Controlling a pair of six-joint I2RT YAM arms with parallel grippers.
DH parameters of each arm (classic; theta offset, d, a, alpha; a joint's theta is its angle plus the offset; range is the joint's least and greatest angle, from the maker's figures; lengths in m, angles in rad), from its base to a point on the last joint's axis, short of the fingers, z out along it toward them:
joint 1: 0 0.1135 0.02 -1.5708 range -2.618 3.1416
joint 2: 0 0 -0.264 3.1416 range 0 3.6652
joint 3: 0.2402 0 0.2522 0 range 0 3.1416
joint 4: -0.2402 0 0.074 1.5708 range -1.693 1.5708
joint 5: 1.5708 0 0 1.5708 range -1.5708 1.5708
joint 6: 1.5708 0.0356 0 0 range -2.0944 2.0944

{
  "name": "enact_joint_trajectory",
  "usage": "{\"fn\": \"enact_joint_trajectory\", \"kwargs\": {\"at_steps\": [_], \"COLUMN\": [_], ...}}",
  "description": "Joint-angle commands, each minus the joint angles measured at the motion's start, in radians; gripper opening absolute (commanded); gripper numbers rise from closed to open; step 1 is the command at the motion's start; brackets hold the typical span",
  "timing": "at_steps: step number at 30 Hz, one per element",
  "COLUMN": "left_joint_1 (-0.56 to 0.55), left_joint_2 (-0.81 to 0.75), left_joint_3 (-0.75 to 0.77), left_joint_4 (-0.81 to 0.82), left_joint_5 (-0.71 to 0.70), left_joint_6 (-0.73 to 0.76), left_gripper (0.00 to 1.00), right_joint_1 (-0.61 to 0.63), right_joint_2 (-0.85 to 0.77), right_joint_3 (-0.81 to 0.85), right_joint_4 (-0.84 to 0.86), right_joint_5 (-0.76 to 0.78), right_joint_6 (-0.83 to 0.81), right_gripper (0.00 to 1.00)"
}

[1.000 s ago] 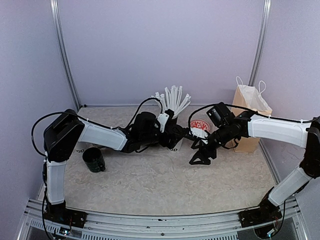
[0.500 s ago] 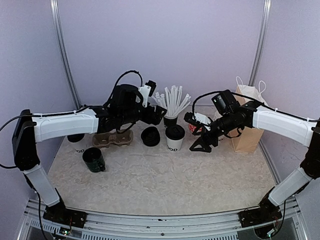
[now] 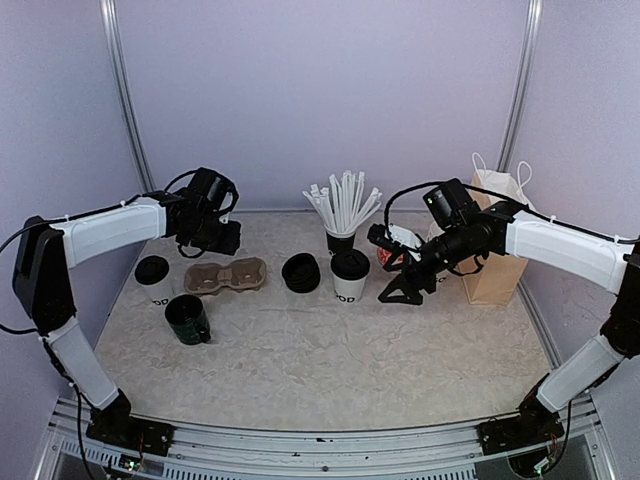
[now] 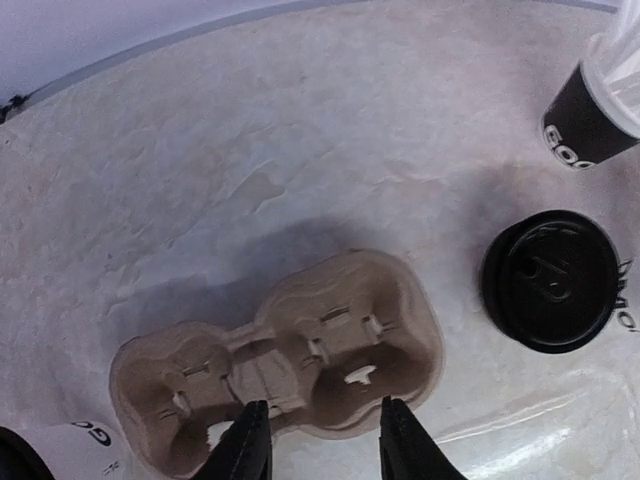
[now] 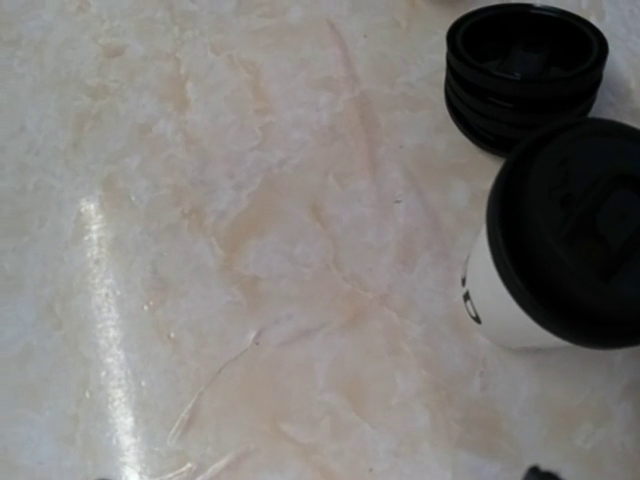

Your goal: Pack the takeout coffee

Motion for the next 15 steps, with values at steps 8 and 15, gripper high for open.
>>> {"fn": "enact_joint_trajectory", "kwargs": {"at_steps": [8, 15], "left_joint_1": [0.105, 0.098], "left_joint_2": [0.183, 0.23], "left_joint_3": [-0.024, -0.049], "left_joint_4": [-0.142, -0.155], "left_joint_5": [-0.135, -0.093], "left_joint_6": [0.008, 0.043], "left_gripper": [0.06, 0.08], "right_joint_1": [-0.008, -0.006], "right_joint_2": [-0.005, -0.002], "right_joint_3": [-0.001, -0.019], "right_joint_4": [-0.003, 0.0], "right_joint_5": [-0.043, -0.042], "right_joint_6": [-0.015, -0.023], "right_gripper": [0.87, 0.87]}}
